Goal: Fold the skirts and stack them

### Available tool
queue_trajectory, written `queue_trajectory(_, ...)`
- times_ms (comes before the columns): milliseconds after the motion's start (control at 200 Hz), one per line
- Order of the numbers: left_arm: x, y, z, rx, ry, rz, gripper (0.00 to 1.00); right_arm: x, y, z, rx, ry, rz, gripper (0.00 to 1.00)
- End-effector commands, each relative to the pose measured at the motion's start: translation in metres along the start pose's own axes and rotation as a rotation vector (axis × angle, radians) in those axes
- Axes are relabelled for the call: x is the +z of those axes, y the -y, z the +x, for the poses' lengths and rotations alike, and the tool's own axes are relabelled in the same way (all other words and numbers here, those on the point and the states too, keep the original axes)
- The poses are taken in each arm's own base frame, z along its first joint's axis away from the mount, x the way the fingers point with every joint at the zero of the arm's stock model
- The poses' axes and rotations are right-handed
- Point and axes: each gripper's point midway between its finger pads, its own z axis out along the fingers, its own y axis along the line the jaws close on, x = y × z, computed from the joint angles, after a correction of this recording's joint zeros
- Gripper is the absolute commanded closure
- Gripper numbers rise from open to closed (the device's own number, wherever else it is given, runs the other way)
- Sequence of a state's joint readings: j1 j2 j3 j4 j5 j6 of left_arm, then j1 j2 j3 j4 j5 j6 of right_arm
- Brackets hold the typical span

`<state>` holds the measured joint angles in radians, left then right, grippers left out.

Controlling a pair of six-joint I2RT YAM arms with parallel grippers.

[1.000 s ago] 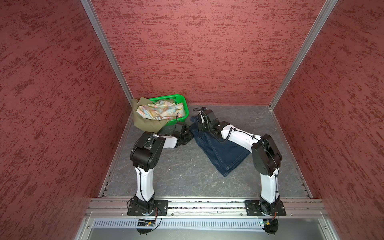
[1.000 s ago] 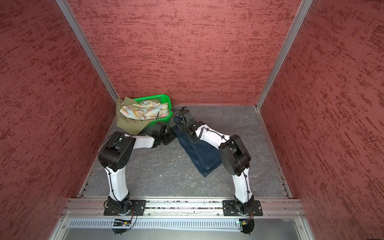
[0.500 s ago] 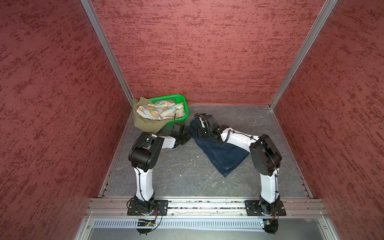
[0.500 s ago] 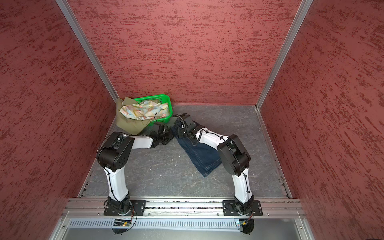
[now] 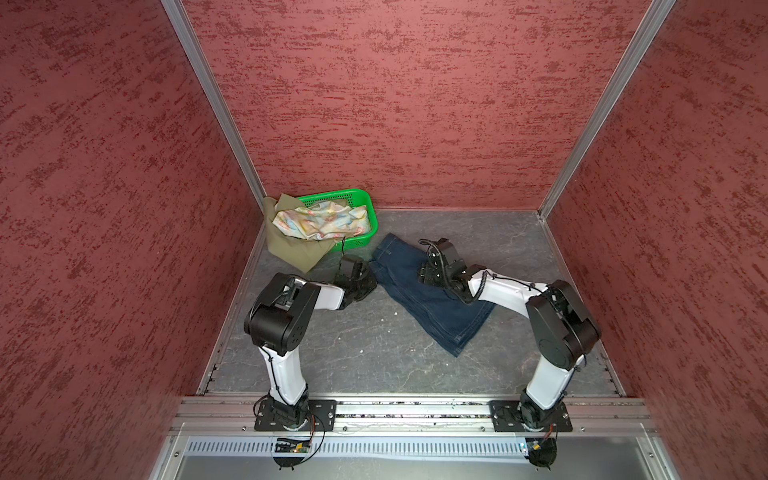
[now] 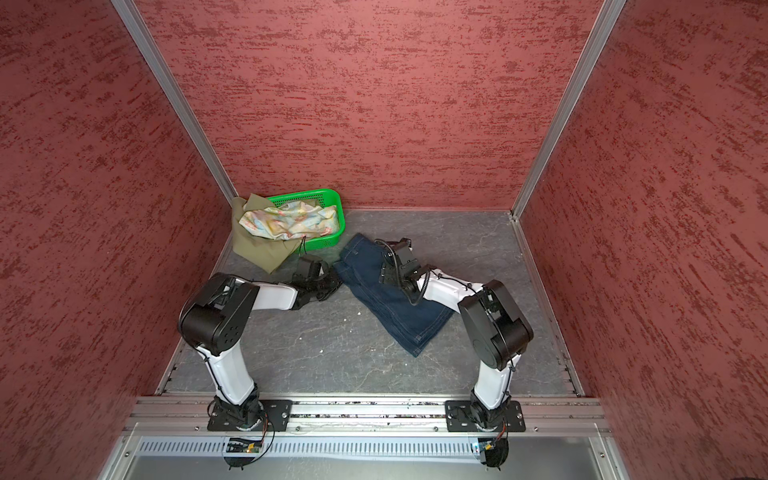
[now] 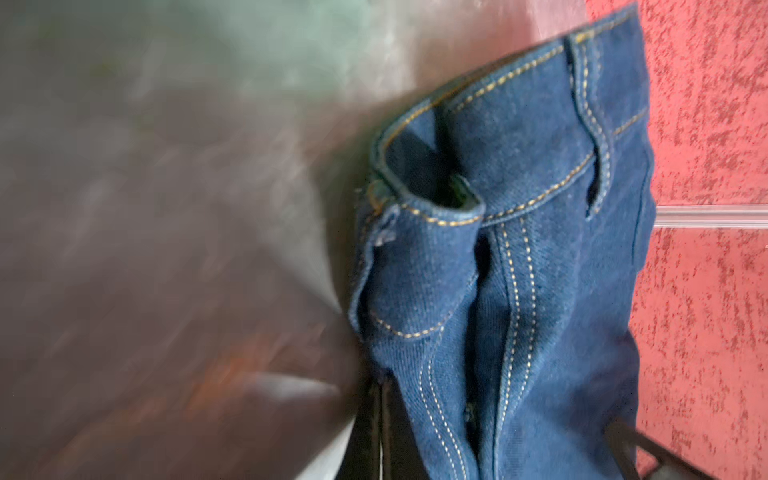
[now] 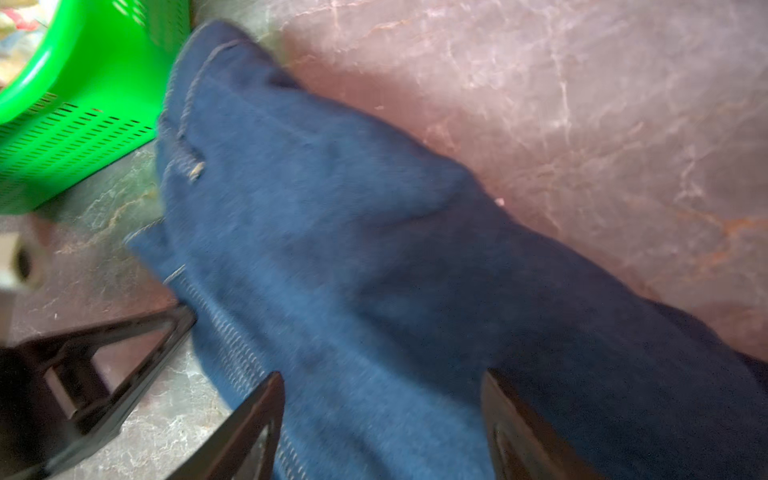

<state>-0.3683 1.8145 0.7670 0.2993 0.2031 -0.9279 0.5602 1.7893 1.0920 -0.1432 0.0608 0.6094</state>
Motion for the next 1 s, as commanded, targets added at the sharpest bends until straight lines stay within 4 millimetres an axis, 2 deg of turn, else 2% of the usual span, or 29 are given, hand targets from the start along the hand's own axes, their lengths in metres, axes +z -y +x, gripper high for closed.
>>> queue_trajectory(0,-0.017,-0.005,0.015,0.016,0.012,-0.002,0.94,-0.01,-0.002,-0.016,0.051,0.082,-0.007,0.23)
queue_trajectory(10,-0.018,-0.005,0.017,0.016,0.011,-0.001,0.92,-0.01,-0.002,-0.016,0.05,0.082,-0.004,0.23)
queue_trajectory(85,-0.028,-0.007,0.029,0.035,0.007,-0.01,0.59,-0.012,0.004,-0.013,0.05,0.081,0.015,0.23)
queue_trajectory(125,-0.034,-0.006,0.034,0.055,0.01,-0.021,0.46,-0.013,0.009,-0.011,0.051,0.08,0.033,0.22)
queue_trajectory(175,-0.043,-0.006,0.038,0.095,0.025,-0.048,0.35,-0.017,0.015,-0.008,0.049,0.08,0.053,0.22)
queue_trajectory(255,-0.06,-0.005,0.041,0.17,0.069,-0.102,0.24,-0.024,0.027,-0.003,0.054,0.084,0.095,0.21)
queue_trajectory(441,-0.101,-0.002,0.024,0.312,0.214,-0.2,0.17,-0.047,0.059,0.008,0.102,0.113,0.207,0.19)
queue_trajectory(556,-0.111,0.019,0.01,0.406,0.254,-0.192,0.16,-0.055,0.071,0.015,0.145,0.119,0.237,0.19)
queue_trajectory(721,-0.096,0.051,-0.007,0.545,0.225,-0.222,0.15,-0.073,0.086,0.02,0.21,0.143,0.257,0.19)
queue_trajectory(761,-0.091,0.055,-0.012,0.555,0.218,-0.228,0.15,-0.084,0.089,0.019,0.234,0.163,0.249,0.19)
queue_trajectory(857,-0.072,0.055,-0.023,0.537,0.167,-0.219,0.15,-0.098,0.104,0.029,0.263,0.166,0.279,0.19)
queue_trajectory(942,-0.055,0.057,-0.03,0.549,0.118,-0.227,0.15,-0.108,0.119,0.039,0.291,0.159,0.311,0.2)
queue_trajectory(997,-0.045,0.066,-0.035,0.578,0.113,-0.216,0.15,-0.11,0.127,0.045,0.312,0.152,0.319,0.2)
